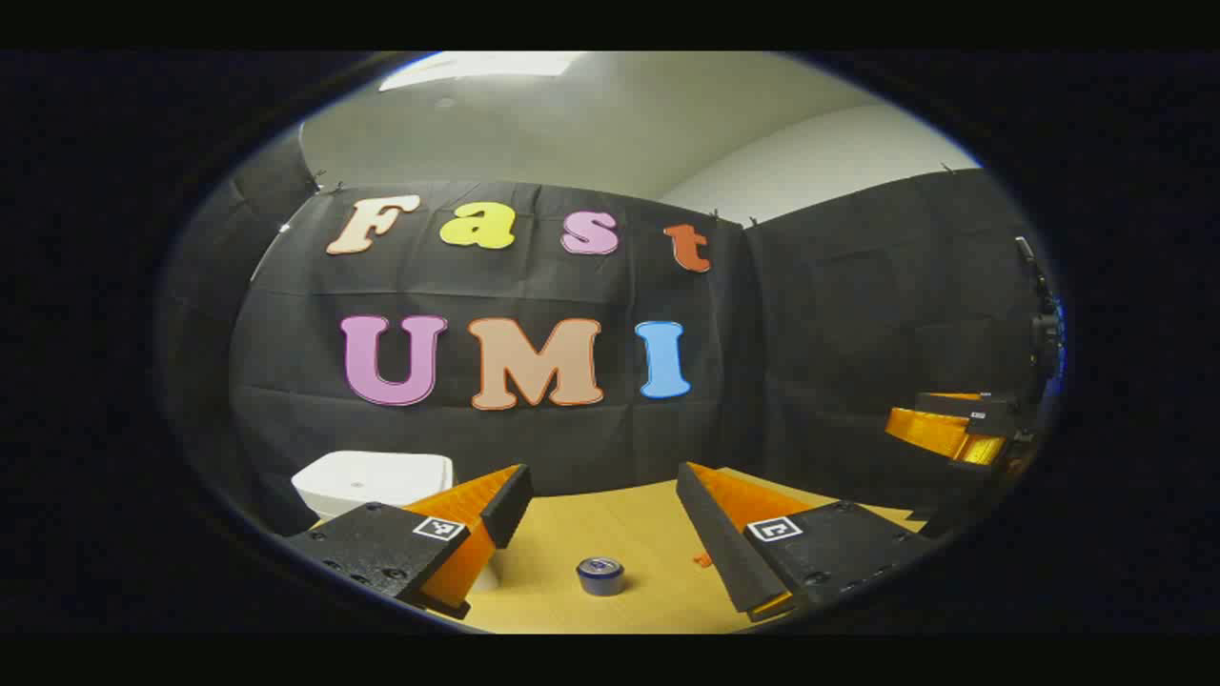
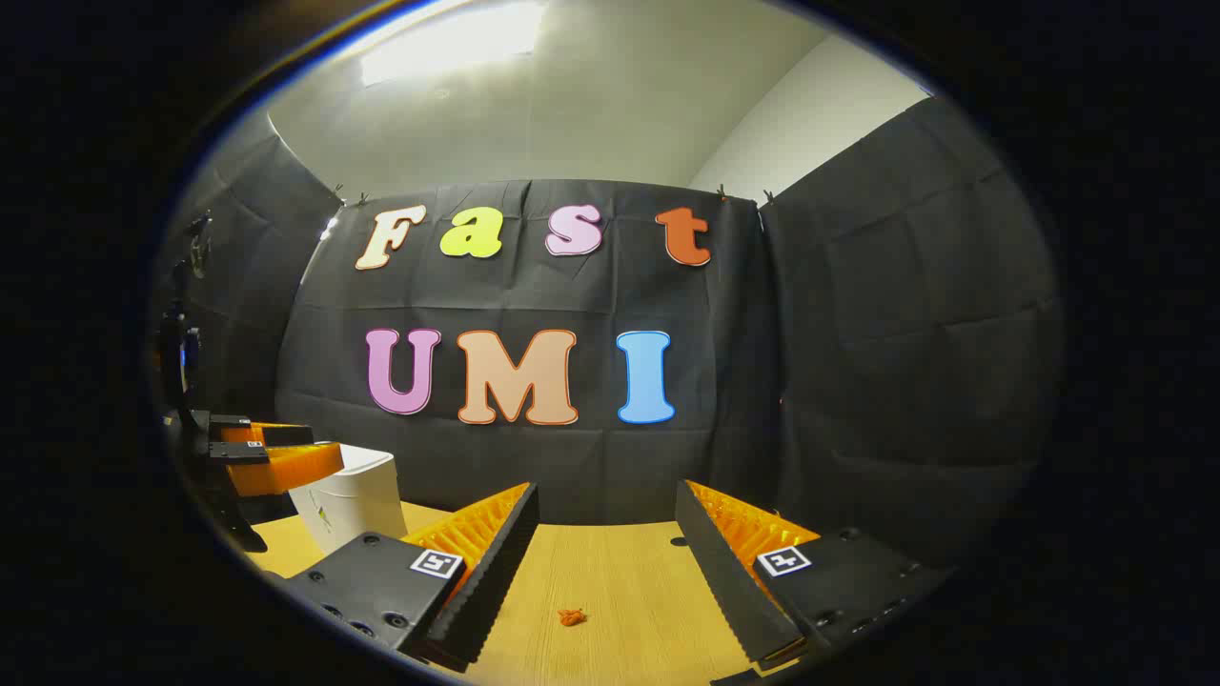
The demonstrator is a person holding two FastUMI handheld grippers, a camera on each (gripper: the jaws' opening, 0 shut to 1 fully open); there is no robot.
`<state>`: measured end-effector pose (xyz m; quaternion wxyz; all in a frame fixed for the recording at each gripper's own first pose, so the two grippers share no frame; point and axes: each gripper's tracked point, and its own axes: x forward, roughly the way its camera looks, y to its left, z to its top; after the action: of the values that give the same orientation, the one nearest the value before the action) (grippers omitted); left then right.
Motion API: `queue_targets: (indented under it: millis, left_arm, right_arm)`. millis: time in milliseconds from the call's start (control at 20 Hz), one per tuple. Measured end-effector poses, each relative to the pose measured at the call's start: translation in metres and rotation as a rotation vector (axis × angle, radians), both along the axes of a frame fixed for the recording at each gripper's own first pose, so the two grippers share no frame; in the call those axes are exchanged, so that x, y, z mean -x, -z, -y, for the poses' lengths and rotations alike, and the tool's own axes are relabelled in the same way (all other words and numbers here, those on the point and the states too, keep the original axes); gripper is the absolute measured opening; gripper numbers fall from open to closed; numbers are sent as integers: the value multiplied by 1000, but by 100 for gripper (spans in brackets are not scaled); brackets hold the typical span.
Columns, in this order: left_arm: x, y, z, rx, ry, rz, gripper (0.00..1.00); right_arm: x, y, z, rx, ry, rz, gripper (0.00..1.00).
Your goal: Press the lid of the desktop garbage bin to open it, pick up the crumpled paper on the desktop and throw it into the bin, then pick up the pop can on the desktop and drop it into the bin, and finally close the garbage bin lid.
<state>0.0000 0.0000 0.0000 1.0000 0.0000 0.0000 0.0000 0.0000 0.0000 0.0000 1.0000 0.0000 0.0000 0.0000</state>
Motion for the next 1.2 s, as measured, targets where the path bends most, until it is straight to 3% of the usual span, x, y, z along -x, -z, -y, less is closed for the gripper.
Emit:
queue_targets:
  millis: [1200]
  left_arm:
    - [21, 9, -9, 31, -54, -22, 91]
  right_arm:
    - [10, 6, -11, -7, -36, -15, 96]
